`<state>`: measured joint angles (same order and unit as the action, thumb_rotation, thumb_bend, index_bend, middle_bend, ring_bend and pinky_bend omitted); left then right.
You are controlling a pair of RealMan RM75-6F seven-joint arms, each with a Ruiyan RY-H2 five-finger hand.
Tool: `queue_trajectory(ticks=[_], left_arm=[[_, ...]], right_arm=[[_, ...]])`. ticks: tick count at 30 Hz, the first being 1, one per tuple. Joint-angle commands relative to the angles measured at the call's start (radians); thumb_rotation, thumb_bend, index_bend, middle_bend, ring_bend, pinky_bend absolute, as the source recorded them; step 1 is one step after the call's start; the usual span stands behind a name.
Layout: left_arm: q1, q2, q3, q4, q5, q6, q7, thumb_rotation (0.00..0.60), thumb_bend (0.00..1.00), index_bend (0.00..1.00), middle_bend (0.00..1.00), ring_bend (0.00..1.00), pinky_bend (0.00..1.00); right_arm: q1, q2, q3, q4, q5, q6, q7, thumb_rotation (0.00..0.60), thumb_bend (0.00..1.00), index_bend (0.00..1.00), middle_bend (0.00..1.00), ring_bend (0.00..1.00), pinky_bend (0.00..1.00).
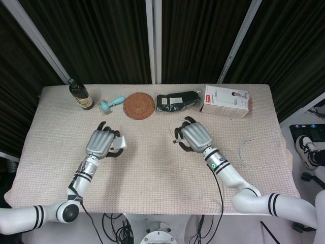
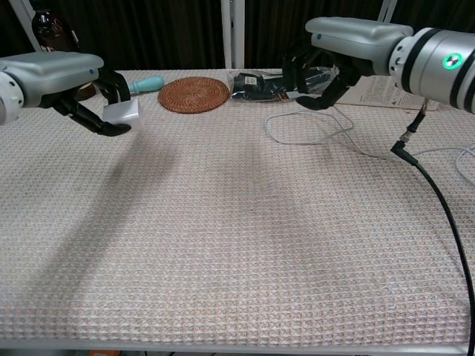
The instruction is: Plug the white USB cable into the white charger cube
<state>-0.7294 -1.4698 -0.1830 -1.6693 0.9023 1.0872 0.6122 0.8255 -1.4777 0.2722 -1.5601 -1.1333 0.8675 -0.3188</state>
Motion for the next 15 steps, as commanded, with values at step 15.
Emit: queue_trajectory(ticks=[15], left_arm=[[-0.116,-0.039,-0.057,-0.099,-0.140,0.089,0.210,0.422,0.31,0.46,0.46,0.24,0.10]], right_arm=[[0.228,-0.227,0.095,0.146,0.294,-0.007,-0.164,0.600,0.40,0.68,0.55,0.32,0.16]])
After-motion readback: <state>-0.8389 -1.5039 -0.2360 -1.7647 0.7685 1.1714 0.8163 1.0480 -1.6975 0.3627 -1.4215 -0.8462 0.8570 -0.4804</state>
